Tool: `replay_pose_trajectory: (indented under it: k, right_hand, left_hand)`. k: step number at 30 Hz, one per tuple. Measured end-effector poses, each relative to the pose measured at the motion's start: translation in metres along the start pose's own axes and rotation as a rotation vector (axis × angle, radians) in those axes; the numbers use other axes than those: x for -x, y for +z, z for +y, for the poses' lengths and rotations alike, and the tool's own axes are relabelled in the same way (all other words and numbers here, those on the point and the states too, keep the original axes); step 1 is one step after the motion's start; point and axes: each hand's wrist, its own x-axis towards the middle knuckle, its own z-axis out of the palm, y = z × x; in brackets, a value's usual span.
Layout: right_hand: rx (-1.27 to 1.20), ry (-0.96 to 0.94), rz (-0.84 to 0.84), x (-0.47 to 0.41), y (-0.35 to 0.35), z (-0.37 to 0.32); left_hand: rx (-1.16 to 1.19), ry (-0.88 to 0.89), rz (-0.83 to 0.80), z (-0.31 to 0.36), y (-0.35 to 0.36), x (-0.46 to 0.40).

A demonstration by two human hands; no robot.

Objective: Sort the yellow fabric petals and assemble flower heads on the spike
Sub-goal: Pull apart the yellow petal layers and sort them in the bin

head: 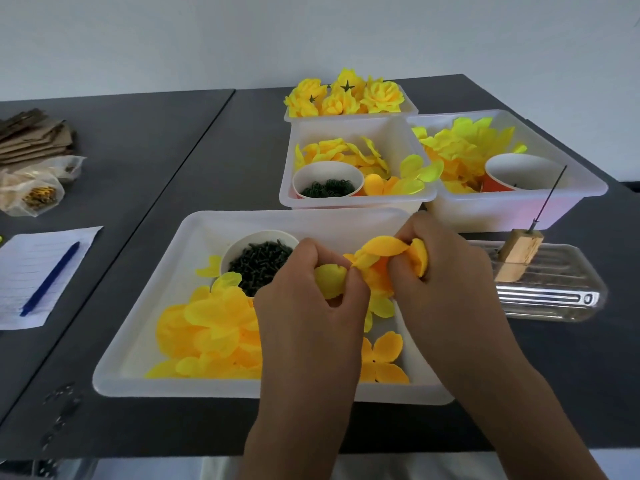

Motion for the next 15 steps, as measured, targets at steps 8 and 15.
replay_pose_trajectory:
  k: [8,15]
  right_hand:
    - [0.081,-0.057,-0.027,0.000,-0.002,-0.003]
    - [0.178,-0.119,-0.122,0.003,-0.005,-0.008]
  left_hand:
    - [-0.051,0.018,-0.022,-0.009,-0.014,-0.001]
    - [0.020,-0.050,-0.191,-0.010,-0.025,0.007]
